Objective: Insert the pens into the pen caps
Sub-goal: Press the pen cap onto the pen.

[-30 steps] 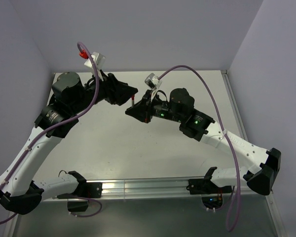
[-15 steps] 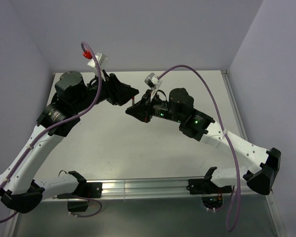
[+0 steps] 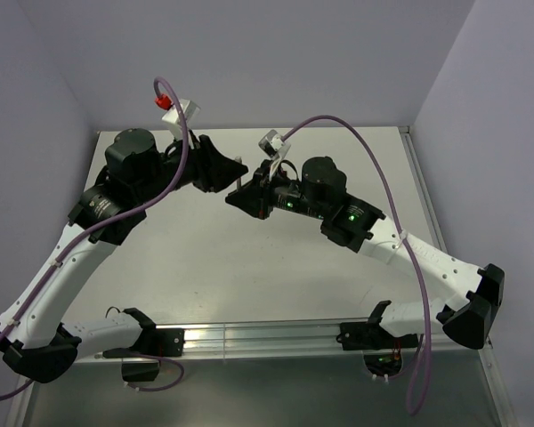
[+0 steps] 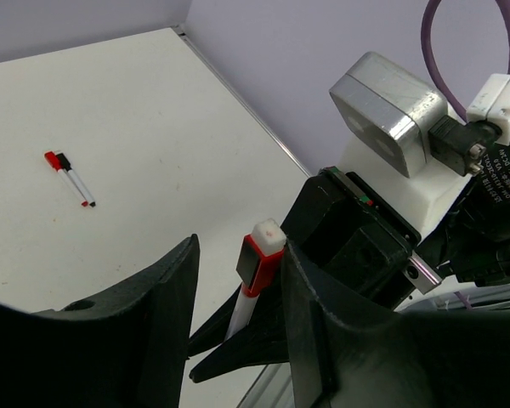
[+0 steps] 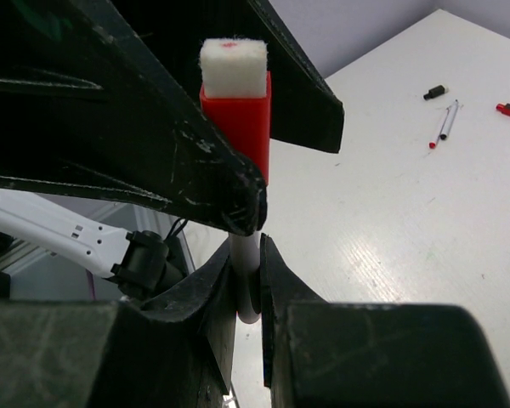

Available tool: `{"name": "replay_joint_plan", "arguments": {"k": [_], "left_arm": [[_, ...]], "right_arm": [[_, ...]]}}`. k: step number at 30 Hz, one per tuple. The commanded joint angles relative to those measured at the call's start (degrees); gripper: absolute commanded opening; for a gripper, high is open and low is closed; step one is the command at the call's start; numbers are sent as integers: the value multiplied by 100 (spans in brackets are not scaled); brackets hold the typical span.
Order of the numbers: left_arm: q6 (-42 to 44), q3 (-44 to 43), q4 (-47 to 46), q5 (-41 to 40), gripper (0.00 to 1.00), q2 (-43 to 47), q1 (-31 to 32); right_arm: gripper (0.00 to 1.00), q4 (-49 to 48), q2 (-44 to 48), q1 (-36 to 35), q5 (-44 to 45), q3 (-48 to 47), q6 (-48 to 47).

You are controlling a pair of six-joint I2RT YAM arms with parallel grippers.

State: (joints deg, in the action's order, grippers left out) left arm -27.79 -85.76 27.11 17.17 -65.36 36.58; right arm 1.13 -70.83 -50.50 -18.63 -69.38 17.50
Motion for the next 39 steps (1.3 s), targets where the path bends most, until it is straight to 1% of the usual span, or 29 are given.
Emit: {"name": "replay_joint_plan", "arguments": {"k": [1, 6, 7, 9, 12, 13, 15, 16, 17, 23, 25, 32, 36, 39], "left_arm": [[107, -231, -22, -108, 46, 24, 25], [151, -284, 22, -188, 38, 15, 34], [169, -293, 31, -214, 33, 15, 42], [186, -310, 40, -223, 31, 6, 51], [213, -328, 66, -240, 21, 6, 51], [230, -328, 83, -249, 16, 6, 51], [248, -319, 92, -249, 11, 6, 60], [257, -310, 92, -249, 4, 6, 51], [257, -301, 127, -258, 0, 6, 60], [362, -179, 171, -346, 0, 15, 139], [397, -126, 233, -512, 0, 6, 270], [433, 234, 365, -1162, 0, 6, 772], [397, 515, 382, -1234, 0, -20, 816], [353, 700, 365, -1242, 0, -20, 860]], "right_arm": [[0, -42, -28, -56, 53, -295, -27], [0, -25, -36, -56, 44, -304, -27], [0, -25, -36, -56, 44, -295, -36], [0, -25, -36, -56, 44, -295, -36], [0, -25, -36, -65, 44, -295, -44], [0, -16, -36, -65, 44, -304, -36], [0, -16, -19, -65, 44, -304, -45], [0, -25, -19, -65, 35, -304, -36], [0, -7, -10, -65, 35, -312, -44], [0, 19, 16, -65, 140, -356, -36], [0, 54, 16, -65, 289, -391, -62], [0, 362, 43, -48, 948, -988, -308], [0, 310, -1, 66, 1037, -1366, -343], [0, 336, -168, 320, 854, -1709, -247]]}}
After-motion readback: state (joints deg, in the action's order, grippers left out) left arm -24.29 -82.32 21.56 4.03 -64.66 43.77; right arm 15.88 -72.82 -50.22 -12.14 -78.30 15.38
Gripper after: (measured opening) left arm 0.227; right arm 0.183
